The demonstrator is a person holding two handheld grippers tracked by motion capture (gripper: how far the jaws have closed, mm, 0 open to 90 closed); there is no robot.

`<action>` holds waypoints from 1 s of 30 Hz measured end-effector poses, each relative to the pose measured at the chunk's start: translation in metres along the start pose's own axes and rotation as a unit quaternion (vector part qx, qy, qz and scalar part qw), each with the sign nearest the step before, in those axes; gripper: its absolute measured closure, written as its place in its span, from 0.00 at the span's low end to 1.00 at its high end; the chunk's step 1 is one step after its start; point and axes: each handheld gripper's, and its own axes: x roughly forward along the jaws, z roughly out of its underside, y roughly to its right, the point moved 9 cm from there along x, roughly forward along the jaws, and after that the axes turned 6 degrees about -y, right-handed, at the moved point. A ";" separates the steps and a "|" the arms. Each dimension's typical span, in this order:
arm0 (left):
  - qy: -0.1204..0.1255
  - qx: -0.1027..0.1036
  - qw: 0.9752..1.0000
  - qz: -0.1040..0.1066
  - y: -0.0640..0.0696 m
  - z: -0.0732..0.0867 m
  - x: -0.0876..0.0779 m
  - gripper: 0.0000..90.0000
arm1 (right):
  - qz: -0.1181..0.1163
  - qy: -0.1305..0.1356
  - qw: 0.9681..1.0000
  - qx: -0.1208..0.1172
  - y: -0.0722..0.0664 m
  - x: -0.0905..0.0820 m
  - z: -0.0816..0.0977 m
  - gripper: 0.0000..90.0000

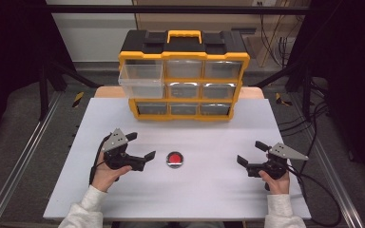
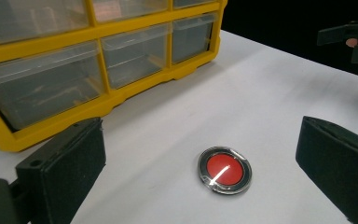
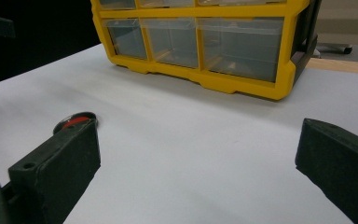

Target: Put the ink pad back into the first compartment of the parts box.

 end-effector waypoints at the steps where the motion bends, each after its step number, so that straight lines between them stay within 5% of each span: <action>1: 0.000 0.000 1.000 0.000 0.000 0.000 0.000 0.01 | 0.000 0.000 1.000 0.000 0.000 0.000 0.000 0.00; 16: -0.046 0.012 0.999 0.009 0.016 0.003 0.033 0.01 | 0.000 -0.001 1.000 -0.002 0.000 0.000 0.000 0.00; 30: -0.097 0.014 0.995 0.018 0.028 0.014 0.066 0.02 | 0.000 -0.002 1.000 -0.002 0.000 0.001 0.000 0.00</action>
